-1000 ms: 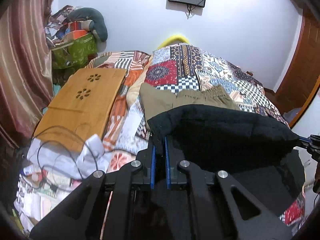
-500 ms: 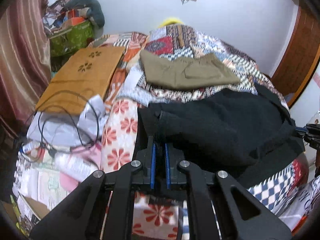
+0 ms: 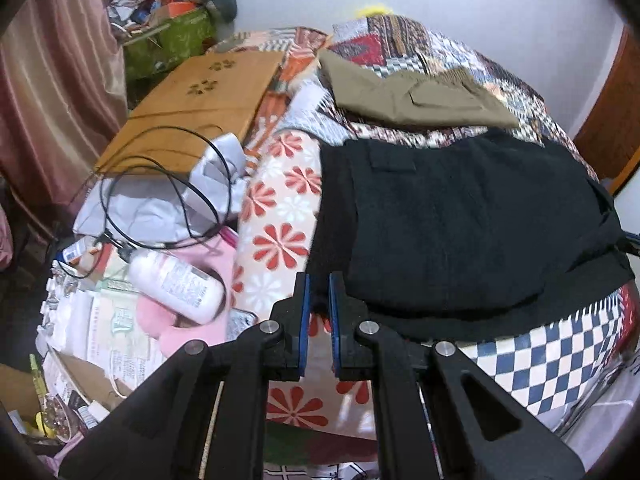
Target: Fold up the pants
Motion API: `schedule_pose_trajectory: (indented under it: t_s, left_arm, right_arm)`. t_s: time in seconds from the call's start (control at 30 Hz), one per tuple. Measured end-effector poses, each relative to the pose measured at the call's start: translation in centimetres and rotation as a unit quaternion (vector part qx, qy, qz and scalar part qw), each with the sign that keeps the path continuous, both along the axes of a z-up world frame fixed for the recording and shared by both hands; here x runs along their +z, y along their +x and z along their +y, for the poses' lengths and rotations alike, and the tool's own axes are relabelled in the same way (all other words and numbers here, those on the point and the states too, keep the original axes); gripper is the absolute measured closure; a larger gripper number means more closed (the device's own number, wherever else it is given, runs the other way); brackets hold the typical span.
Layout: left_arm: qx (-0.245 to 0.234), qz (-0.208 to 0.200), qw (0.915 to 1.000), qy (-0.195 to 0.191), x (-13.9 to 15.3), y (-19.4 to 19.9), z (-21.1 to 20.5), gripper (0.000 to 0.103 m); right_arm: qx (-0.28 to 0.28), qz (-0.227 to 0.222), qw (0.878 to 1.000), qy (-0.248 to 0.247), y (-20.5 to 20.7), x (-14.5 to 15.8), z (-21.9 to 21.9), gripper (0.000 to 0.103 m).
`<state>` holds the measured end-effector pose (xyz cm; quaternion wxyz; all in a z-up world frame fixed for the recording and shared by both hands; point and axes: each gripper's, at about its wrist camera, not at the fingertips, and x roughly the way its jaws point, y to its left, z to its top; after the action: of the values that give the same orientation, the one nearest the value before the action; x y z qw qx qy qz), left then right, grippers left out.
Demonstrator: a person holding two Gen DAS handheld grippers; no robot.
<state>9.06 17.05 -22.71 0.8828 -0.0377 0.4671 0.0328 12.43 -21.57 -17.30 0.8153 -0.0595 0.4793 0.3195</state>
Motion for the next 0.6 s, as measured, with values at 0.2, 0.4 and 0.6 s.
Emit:
schedule_pose_trajectory:
  t_s: [0.2, 0.4, 0.6]
  left_arm:
    - [-0.007, -0.029, 0.9995, 0.012, 2.9, 1.5, -0.8, 0.095]
    - [-0.043, -0.054, 0.9975, 0.014, 4.9, 4.6, -4.4, 0.084]
    - [-0.084, -0.07, 0.9939, 0.016, 6.0, 8.3, -8.5, 0.059]
  right_arm:
    - [-0.014, -0.033, 0.999, 0.0, 0.1, 2.3, -1.1, 0.075]
    - [-0.052, -0.073, 0.996, 0.001, 1.4, 4.2, -3.4, 0.064]
    - [-0.103, -0.093, 0.99, -0.016, 5.0, 4.4, -5.7, 0.06]
